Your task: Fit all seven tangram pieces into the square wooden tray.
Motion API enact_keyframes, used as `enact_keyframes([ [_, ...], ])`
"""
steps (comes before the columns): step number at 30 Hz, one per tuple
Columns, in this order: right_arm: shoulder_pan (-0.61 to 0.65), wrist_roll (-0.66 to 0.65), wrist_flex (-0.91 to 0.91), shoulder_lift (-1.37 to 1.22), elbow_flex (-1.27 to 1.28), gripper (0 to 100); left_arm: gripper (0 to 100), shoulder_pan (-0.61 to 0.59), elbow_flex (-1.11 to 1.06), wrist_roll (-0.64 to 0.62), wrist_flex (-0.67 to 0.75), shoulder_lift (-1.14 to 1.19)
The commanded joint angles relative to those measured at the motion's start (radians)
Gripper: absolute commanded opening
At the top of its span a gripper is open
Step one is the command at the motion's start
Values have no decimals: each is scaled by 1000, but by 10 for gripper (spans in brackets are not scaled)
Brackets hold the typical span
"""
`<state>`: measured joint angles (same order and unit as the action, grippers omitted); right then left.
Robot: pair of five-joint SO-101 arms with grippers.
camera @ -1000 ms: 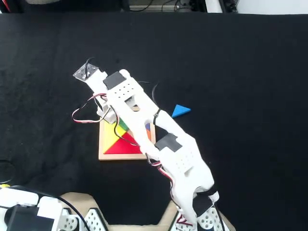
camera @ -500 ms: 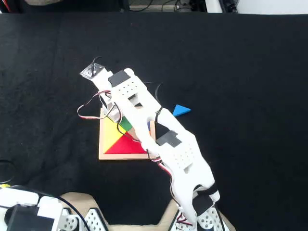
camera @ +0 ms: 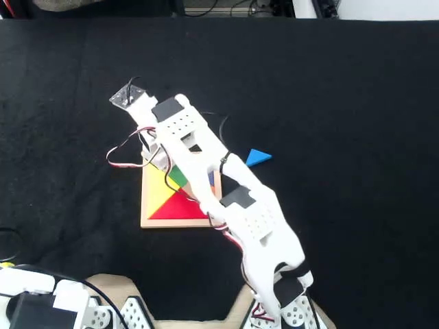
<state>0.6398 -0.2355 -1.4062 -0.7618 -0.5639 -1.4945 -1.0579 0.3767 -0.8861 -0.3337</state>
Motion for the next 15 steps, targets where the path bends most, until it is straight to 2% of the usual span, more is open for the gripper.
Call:
enact_keyframes([
  [1,9,-8,14,-25,-47,11,195,-2,-30,9,8,15],
  [15,9,-9,-100,-41,-50,11,195,1,-30,9,8,15],
])
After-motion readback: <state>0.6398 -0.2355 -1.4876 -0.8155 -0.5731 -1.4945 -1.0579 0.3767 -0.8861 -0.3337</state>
